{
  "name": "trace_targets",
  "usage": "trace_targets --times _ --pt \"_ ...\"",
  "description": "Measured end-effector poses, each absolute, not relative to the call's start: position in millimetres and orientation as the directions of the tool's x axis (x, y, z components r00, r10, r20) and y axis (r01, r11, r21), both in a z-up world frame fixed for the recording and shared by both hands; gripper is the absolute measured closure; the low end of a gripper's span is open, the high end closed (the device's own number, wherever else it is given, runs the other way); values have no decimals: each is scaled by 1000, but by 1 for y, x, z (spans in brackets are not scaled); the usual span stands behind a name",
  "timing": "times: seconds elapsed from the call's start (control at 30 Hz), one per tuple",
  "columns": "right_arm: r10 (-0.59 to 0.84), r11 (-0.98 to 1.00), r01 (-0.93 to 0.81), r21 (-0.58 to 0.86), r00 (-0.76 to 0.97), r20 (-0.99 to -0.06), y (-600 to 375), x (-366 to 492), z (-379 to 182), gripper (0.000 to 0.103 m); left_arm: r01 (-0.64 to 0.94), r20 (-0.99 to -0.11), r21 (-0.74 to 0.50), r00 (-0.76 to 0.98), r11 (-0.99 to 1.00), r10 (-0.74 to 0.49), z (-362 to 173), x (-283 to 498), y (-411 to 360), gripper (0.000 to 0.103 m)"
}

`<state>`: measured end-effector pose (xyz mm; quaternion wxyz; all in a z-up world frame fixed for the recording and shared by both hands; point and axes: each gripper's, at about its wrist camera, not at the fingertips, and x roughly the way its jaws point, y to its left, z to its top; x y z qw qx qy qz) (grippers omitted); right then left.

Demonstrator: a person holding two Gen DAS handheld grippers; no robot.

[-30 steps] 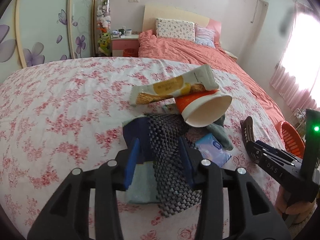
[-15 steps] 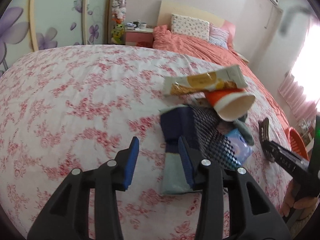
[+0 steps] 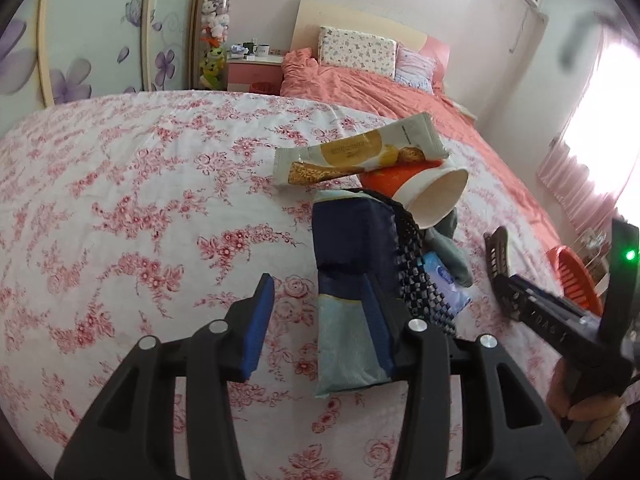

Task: Collect trash
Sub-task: 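Lift the brown comb with the right tool while the left tool grips the navy cloth bag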

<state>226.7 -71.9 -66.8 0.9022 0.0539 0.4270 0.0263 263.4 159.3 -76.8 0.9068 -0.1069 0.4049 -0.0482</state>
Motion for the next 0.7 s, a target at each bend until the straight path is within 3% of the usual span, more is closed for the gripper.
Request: trace_targets --times 0.1,0.7 --pt "93 993 -1 119 634 -768 -72 226 -67 74 -7 -711 -269 676 963 -194 -74 262 164 52" --pt "94 993 -1 120 634 -768 -72 226 -67 74 -14 -762 -215 628 977 -158 -90 275 148 51"
